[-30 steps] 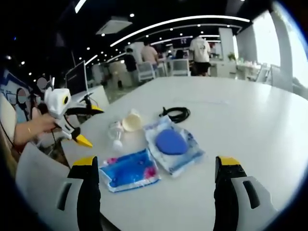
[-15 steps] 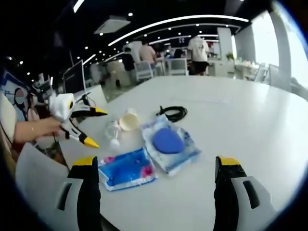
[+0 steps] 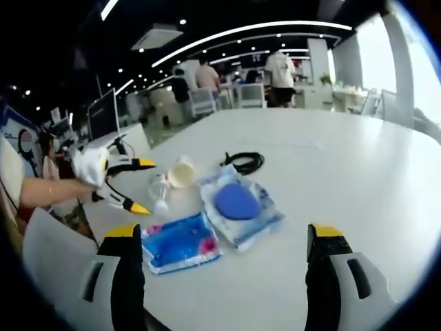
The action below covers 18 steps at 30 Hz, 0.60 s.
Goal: Arrange the tabletop items into an orderly group along one side of the table until the central work area is clear of visible clutter.
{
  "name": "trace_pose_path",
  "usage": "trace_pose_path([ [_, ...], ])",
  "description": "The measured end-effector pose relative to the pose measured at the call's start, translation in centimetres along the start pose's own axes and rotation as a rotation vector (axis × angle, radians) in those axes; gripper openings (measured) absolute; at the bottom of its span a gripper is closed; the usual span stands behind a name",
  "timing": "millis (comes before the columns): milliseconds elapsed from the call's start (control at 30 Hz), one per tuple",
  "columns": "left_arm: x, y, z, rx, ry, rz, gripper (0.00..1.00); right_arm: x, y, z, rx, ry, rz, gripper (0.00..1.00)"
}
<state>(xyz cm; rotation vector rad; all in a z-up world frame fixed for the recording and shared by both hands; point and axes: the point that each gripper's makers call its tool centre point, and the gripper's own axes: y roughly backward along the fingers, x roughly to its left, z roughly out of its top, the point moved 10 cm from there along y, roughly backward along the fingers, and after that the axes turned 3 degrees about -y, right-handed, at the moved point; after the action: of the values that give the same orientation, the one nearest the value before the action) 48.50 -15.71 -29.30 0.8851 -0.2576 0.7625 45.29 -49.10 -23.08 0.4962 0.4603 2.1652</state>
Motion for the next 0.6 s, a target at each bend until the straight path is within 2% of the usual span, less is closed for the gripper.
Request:
trace_pose_path([
  [133, 0.02, -0.24, -0.16, -0.002, -0.005, 0.01, 0.71, 0.06, 0.01, -0.04, 0.003, 0.002, -0.002, 0.98],
  [233, 0.15, -0.4, -0.23, 0.009, -0.052, 0.046, 0.69, 0.06, 0.05, -0.06, 0.003, -0.001, -0.003, 0.98],
  [500, -0.01, -0.73, -0.47, 0.029, -0.139, 0.075, 0.61, -0.04, 0.2, -0.09, 0.001, -0.014, -0.005, 0.97],
  [600, -0.01, -0.85, -0.54, 0.031, -0.132, 0.073, 0.6, 0.0, 0.19, -0.12, 0.004, -0.014, -0.004, 0.97],
])
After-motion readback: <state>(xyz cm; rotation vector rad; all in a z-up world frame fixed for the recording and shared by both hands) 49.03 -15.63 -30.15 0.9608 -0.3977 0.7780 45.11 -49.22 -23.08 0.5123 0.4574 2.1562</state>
